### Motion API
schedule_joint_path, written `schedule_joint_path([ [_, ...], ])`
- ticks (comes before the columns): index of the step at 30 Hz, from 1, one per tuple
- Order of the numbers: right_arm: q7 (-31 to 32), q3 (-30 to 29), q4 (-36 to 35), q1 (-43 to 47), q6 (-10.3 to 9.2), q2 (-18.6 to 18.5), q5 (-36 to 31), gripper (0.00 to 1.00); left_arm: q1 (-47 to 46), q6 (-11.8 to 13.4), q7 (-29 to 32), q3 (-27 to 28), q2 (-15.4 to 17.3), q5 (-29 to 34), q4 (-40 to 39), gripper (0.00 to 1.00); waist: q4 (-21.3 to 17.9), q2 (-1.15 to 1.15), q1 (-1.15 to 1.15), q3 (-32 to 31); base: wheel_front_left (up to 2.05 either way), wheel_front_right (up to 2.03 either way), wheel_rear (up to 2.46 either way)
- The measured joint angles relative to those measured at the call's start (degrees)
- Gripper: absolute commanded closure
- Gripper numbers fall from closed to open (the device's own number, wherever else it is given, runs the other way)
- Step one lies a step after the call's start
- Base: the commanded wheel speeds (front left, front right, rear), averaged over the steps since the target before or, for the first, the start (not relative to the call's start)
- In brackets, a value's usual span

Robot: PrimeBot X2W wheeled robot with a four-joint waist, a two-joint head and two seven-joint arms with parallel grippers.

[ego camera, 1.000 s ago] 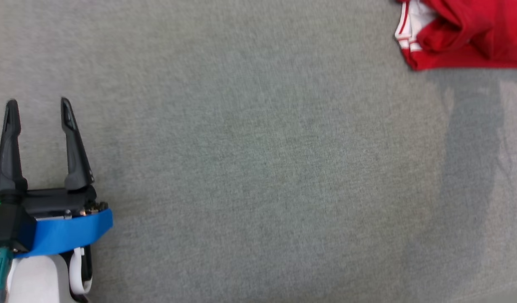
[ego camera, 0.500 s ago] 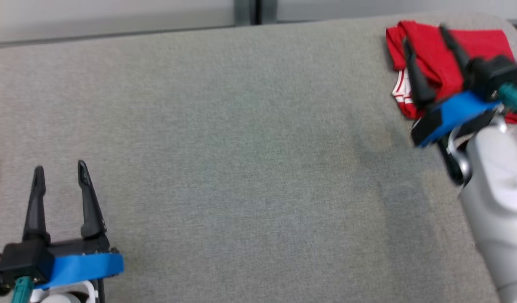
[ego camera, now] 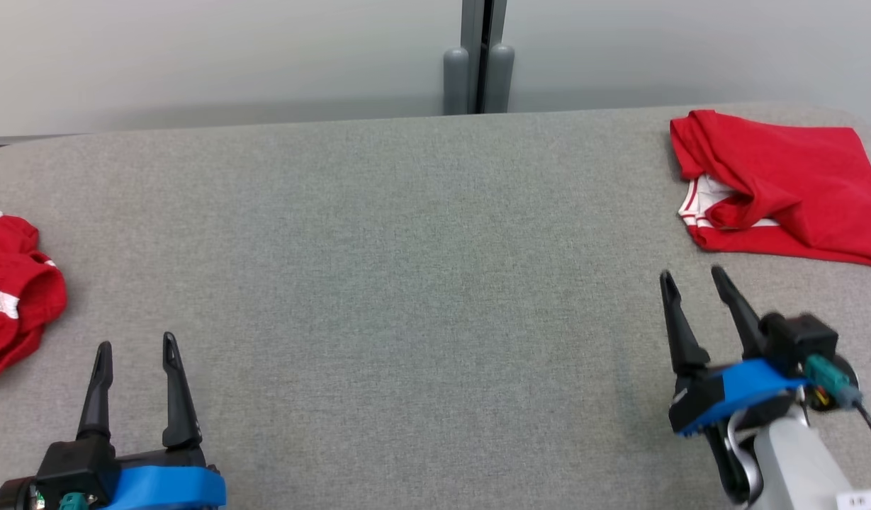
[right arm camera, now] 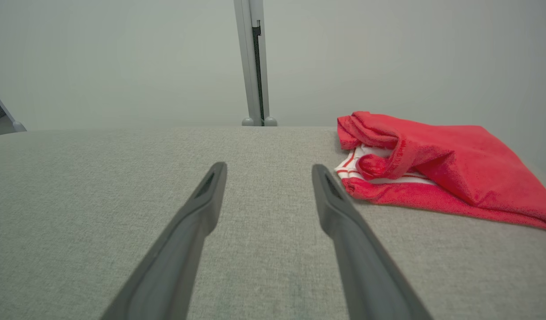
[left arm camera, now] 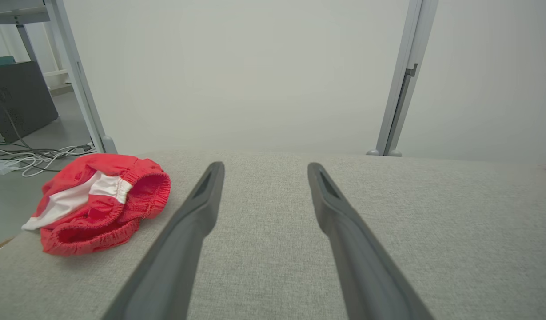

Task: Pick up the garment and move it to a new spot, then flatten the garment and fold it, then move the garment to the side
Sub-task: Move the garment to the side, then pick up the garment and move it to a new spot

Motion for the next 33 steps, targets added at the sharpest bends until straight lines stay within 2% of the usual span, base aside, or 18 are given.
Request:
schedule_joint_path([
  [13, 0.0, -4.4, -6.2, 11.8, 0.00, 3.5, -2.5, 0.00, 1.8, -0.7, 0.0, 0.0, -0.1, -0.1, 4.6, 0.00, 0.8, 0.01, 0.00, -4.1, 0.00, 0.00, 0.00],
  [23, 0.0, -4.4, -6.1, 14.4, 0.00, 4.2, -3.3, 0.00, 3.3, -1.2, 0.0, 0.1, -0.2, -0.4, 8.1, 0.00, 1.0, 0.01, 0.00, -7.7, 0.00, 0.00, 0.00],
  [33, 0.0, -3.8, -5.9, 15.1, 0.00, 4.3, -2.8, 0.00, 3.3, -2.1, 0.0, -0.1, -0.2, -0.3, 8.5, 0.00, 0.6, 0.03, 0.01, -8.5, 0.00, 0.00, 0.00],
])
